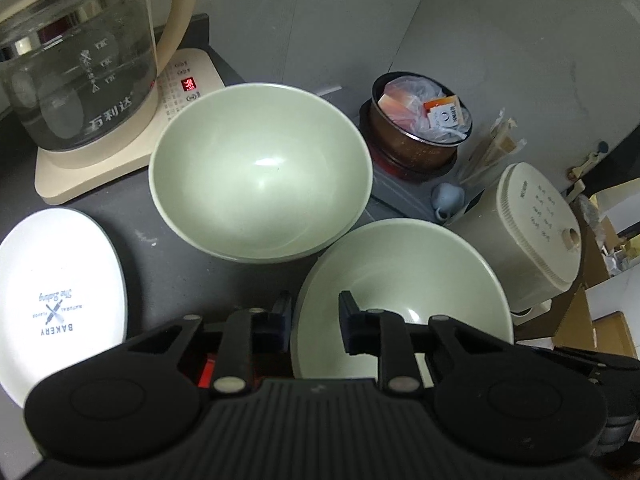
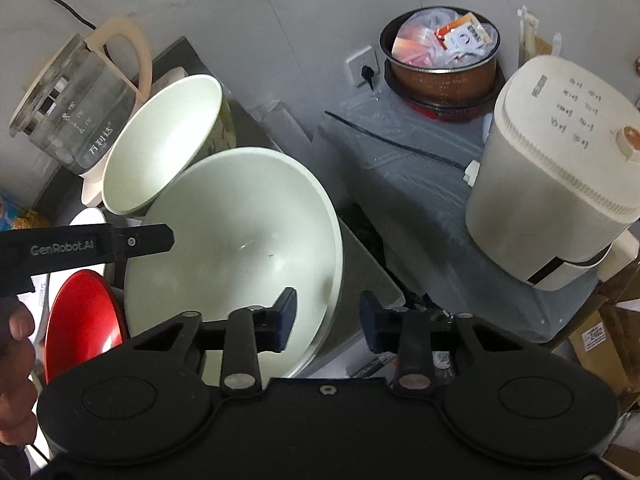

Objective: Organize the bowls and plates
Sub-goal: 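Lift the pale green bowl with the right gripper toward the red bowl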

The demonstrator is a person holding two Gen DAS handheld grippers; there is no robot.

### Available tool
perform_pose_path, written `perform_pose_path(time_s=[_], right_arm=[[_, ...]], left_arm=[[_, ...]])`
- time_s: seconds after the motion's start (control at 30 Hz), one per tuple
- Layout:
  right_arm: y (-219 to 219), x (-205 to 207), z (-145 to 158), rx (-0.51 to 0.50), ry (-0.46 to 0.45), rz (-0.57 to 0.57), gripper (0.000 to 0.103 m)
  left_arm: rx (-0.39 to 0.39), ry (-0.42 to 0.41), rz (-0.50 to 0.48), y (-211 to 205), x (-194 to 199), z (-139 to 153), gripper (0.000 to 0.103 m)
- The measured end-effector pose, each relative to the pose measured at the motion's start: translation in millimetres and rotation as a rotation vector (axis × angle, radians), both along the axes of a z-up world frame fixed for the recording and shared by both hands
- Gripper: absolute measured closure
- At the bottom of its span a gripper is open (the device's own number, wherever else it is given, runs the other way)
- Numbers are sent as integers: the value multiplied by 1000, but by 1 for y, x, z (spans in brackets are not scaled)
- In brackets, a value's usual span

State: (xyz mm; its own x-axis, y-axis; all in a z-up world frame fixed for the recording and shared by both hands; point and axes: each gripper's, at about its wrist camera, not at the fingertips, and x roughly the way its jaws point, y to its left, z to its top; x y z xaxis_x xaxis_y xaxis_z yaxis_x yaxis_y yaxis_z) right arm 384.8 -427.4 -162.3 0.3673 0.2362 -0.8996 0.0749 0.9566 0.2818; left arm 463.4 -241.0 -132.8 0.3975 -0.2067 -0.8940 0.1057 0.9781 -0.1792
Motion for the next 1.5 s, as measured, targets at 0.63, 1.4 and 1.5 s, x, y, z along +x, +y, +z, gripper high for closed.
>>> perform_pose_path(time_s=[0.63, 1.4, 1.5], right_arm=[[1, -15, 43, -12, -132, -49, 89], [76, -70, 93, -24, -248, 14, 88], [86, -74, 93, -25, -244, 32, 88]], left_arm=[[-63, -61, 18, 12, -15, 35, 98], [-91, -148, 141, 91, -92, 91, 98], [-86, -147, 159, 101, -101, 91, 98]])
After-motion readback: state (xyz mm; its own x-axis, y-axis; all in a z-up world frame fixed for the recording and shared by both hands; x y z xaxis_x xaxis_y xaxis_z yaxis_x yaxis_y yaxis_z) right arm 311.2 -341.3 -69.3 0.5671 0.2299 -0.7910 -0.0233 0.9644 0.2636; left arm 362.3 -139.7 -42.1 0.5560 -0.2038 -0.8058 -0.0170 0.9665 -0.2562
